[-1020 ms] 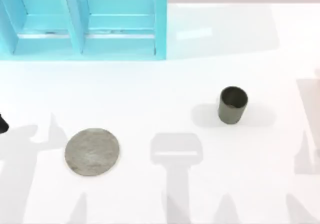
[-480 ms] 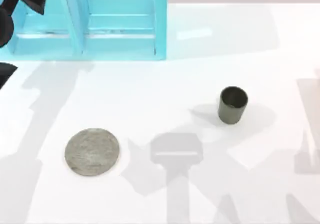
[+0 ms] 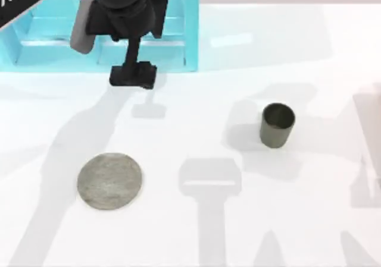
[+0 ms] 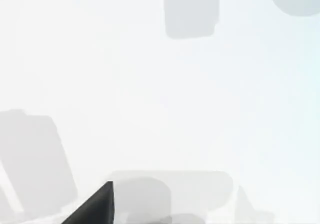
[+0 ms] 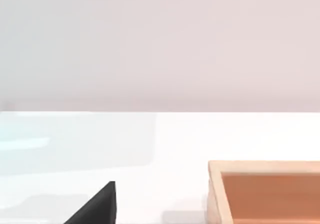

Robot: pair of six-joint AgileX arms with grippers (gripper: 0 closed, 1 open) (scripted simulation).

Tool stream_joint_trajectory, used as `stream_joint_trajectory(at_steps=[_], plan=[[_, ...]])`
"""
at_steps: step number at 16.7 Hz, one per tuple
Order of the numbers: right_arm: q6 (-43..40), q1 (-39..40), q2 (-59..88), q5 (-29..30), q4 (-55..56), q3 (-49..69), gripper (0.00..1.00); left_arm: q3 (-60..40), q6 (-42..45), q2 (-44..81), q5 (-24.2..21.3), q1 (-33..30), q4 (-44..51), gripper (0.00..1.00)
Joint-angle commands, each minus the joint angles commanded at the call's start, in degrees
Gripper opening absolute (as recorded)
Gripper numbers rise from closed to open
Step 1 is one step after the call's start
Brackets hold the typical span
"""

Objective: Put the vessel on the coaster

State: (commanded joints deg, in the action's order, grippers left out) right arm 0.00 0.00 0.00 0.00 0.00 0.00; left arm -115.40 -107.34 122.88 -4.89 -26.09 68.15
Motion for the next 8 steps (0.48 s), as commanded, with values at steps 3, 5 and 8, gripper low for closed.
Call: stream_joint_trajectory(at_steps=[3, 5, 8], plan=[[0.00, 0.00, 0.00, 0.00, 0.00, 0.00, 1.00, -14.12, -10.77, 10.55, -2.73, -6.32, 6.41, 1.00], [0.00, 0.00, 0.00, 0.00, 0.00, 0.00, 1.00, -22.18, -16.50, 16.07, -4.50, -10.23, 9.69, 1.00], [0.00, 0.00, 0.00, 0.00, 0.00, 0.00, 1.00, -31.37, -22.65, 21.46, -6.73, -15.05, 13.16, 1.00]])
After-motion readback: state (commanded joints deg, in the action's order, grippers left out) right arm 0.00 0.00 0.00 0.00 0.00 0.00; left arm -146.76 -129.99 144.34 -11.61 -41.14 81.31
